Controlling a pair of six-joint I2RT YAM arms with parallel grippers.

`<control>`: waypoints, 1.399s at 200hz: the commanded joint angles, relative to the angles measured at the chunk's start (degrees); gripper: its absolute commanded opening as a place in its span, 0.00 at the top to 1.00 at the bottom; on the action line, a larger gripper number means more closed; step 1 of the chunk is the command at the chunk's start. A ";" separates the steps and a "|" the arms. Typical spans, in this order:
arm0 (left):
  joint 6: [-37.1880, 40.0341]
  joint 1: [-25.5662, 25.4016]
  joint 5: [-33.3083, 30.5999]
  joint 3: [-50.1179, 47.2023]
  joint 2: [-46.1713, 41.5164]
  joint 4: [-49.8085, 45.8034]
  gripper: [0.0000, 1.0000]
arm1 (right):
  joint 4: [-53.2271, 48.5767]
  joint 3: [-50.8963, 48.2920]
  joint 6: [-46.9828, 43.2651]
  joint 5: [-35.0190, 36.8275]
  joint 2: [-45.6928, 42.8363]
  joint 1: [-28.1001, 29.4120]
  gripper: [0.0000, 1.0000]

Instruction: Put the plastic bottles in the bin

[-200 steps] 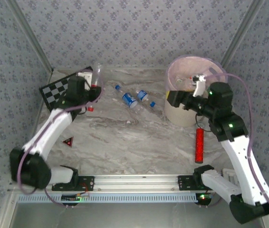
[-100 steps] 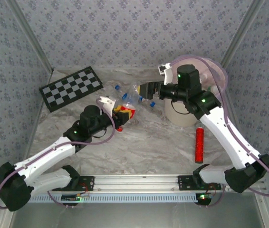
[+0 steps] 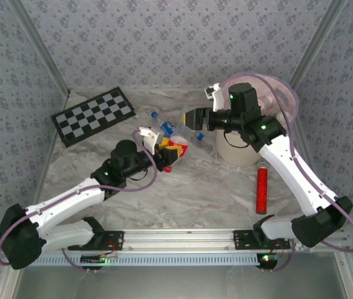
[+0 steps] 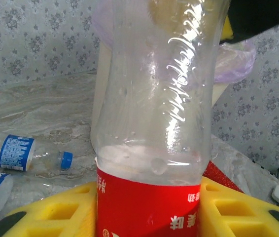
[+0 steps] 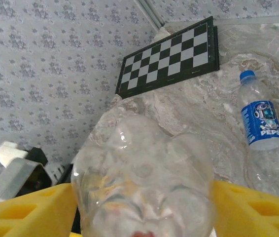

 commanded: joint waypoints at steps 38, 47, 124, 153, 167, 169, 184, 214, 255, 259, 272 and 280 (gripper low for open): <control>-0.02 -0.52 0.18 4.32 1.72 0.57 0.47 | -2.30 4.39 -3.09 -0.23 -2.04 -1.48 0.54; 0.09 -0.56 -0.05 4.74 1.52 -0.23 0.41 | -2.46 5.02 -3.44 0.22 -2.40 -2.00 0.57; -2.50 -0.54 -9.63 5.19 -3.61 -11.00 0.01 | -8.79 19.44 -11.93 15.65 -8.65 -10.74 0.71; -4.73 -0.47 -11.35 2.79 -4.77 -13.47 0.01 | -8.20 20.96 -16.16 27.19 -11.42 -15.77 0.78; -5.74 -0.48 -11.80 1.90 -5.19 -14.11 0.01 | -7.74 20.88 -17.06 29.49 -11.48 -18.10 0.79; -5.87 -0.43 -11.84 1.75 -5.29 -14.16 0.01 | -7.58 20.80 -17.08 29.66 -11.34 -18.36 0.79; -6.51 -0.48 -12.86 0.76 -5.69 -13.91 0.01 | -6.21 20.24 -17.25 30.69 -10.30 -19.88 0.80; -7.66 -0.38 -14.65 0.71 -5.79 -14.85 0.02 | -4.05 17.97 -18.73 32.68 -5.42 -20.40 0.83; -7.73 -0.30 -15.69 1.30 -6.37 -18.57 0.02 | -2.59 13.73 -16.94 29.07 2.09 -20.26 0.85; -7.80 -0.25 -15.93 1.21 -6.55 -18.82 0.02 | -2.66 13.33 -16.68 28.49 2.81 -20.21 0.85; -8.10 -0.17 -16.64 0.93 -7.03 -19.51 0.02 | -3.11 12.08 -16.39 27.10 4.89 -19.62 0.86; -8.19 -0.03 -16.94 0.62 -7.35 -19.73 0.02 | -3.51 11.10 -16.30 26.89 6.11 -19.19 0.86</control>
